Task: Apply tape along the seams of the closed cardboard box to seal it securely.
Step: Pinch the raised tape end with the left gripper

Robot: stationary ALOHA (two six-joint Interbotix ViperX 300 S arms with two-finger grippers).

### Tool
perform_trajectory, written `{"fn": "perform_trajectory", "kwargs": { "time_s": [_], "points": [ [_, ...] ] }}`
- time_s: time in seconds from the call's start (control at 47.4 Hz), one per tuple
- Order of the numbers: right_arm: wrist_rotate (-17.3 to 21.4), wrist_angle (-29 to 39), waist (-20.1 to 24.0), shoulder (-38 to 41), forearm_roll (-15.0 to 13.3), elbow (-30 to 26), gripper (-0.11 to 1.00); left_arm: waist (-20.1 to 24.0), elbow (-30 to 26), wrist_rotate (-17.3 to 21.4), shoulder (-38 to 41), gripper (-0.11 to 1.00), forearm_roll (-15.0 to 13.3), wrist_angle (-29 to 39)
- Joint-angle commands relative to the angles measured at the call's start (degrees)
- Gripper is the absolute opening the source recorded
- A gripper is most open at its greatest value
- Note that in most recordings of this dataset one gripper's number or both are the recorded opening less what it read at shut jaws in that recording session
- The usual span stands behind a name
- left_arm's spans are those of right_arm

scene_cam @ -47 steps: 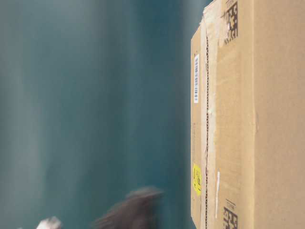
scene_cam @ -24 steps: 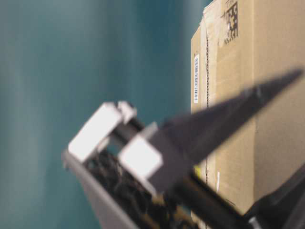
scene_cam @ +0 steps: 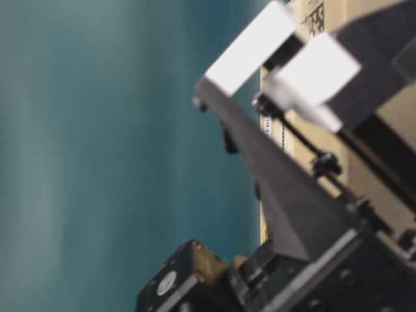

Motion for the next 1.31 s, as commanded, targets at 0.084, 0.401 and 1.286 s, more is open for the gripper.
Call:
{"fn": "perform_trajectory", "kwargs": {
  "time_s": [0.084,0.401,1.286],
  "points": [
    [0.1,0.4,-0.1,0.4,0.0,-1.4,0.00,-0.3,-1.4,0.2,-0.4,0.69,0.0,-2.2],
    [0.0,0.6,-0.2,1.1,0.0,-1.2,0.00,-0.4,-1.8,-1.4,0.8,0.50,-0.2,-2.0],
    [0.4,2.0,-0.1,1.2,0.0,-1.2,0.00,-0.4,-4.3,-2.5,-6.9,0.01,-0.4,0.5]
  ]
}}
